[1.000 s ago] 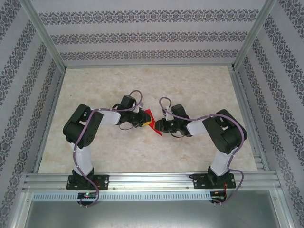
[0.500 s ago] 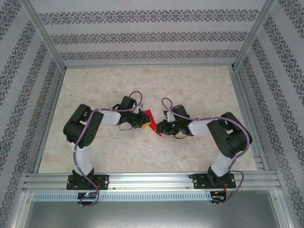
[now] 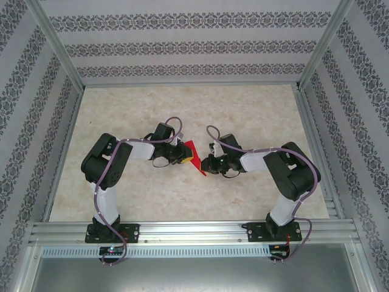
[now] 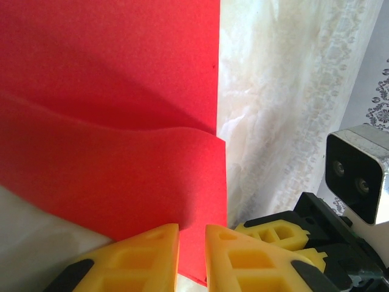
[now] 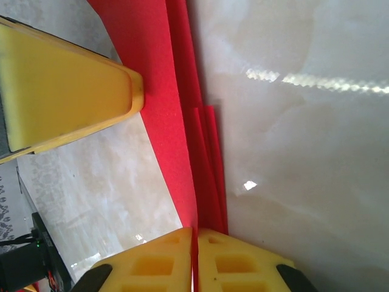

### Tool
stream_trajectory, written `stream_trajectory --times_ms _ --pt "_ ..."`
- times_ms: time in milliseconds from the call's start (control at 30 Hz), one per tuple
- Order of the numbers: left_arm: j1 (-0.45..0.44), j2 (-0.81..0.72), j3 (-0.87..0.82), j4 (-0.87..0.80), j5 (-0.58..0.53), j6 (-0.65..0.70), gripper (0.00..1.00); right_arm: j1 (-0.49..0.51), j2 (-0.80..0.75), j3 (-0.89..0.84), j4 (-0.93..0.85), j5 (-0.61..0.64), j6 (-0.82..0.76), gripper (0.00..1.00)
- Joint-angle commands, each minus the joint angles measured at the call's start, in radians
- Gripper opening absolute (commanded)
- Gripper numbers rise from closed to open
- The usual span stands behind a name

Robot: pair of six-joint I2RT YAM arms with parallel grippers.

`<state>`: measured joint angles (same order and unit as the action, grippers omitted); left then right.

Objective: Fold a paper plane with a square sheet of paper (pick it up from the middle)
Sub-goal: Fold the wing for the fifth time at the center of the table.

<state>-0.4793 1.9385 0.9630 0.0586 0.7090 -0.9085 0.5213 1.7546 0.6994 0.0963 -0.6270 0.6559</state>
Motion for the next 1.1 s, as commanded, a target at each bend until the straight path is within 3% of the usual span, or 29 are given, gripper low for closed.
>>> stream_trajectory --times_ms 0,267,633,867,1067 --pt "-0.006 0.023 0.017 -0.036 -0.022 0.019 0.21 0.008 0.015 0.009 -0.053 0.037 -0.025 0.11" --pt "-0.006 0.033 0.030 -0.074 -0.043 0.029 0.20 0.008 -0.074 -0.011 -0.119 0.026 -0.045 0.17" --pt "-0.006 0.047 0.053 -0.146 -0.064 0.030 0.19 0.013 0.006 -0.005 -0.163 0.043 -0.063 0.11" --pt "-0.006 0.055 0.060 -0.158 -0.061 0.033 0.19 -0.002 -0.191 0.020 -0.235 0.126 -0.094 0.25" --pt "-0.005 0.055 0.066 -0.166 -0.060 0.037 0.19 0.051 -0.142 0.130 -0.273 0.109 -0.133 0.22"
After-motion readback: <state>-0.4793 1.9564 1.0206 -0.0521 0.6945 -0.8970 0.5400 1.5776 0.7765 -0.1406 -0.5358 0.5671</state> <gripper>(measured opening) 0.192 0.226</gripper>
